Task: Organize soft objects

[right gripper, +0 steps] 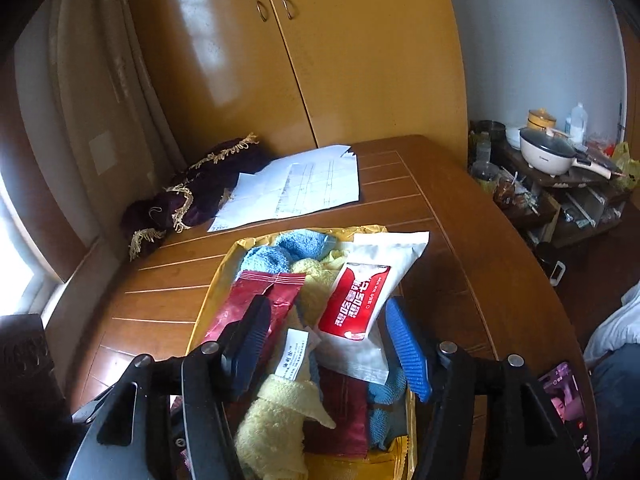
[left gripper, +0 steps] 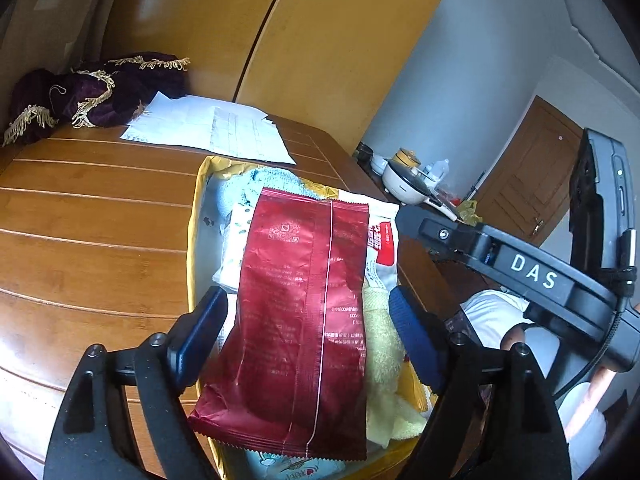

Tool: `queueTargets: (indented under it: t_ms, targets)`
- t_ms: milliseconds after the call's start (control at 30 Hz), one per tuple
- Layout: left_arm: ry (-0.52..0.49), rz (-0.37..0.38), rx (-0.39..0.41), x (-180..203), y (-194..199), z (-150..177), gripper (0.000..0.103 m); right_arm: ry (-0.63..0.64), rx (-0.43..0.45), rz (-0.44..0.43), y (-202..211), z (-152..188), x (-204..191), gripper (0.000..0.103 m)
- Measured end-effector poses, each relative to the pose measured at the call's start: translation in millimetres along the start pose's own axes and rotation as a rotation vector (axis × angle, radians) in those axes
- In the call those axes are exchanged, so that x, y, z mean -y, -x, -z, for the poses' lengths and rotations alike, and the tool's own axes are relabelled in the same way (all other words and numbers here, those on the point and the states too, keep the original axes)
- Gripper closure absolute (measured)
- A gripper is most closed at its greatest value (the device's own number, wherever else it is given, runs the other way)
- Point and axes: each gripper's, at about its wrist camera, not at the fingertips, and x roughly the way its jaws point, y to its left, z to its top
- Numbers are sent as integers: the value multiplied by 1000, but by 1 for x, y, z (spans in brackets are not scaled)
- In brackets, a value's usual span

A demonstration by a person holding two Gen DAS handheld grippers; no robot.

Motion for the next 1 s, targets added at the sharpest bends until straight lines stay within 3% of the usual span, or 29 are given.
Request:
queueTargets:
  t_ms: [267, 467, 700, 1000]
  targets:
    - [-4, -67, 133, -9, 38, 9, 20, -36, 51, -82, 24, 27, -14, 41]
    - [-29, -136, 137, -12, 50, 18, 20, -18, 45, -129, 31, 44, -33, 38]
    - [-46, -161, 127, -17, 59, 25, 20, -7, 20, -162, 29, 55, -42, 38]
    - [-73, -224, 172, -17, 65, 24, 20, -18, 14, -151, 35, 61, -40, 34]
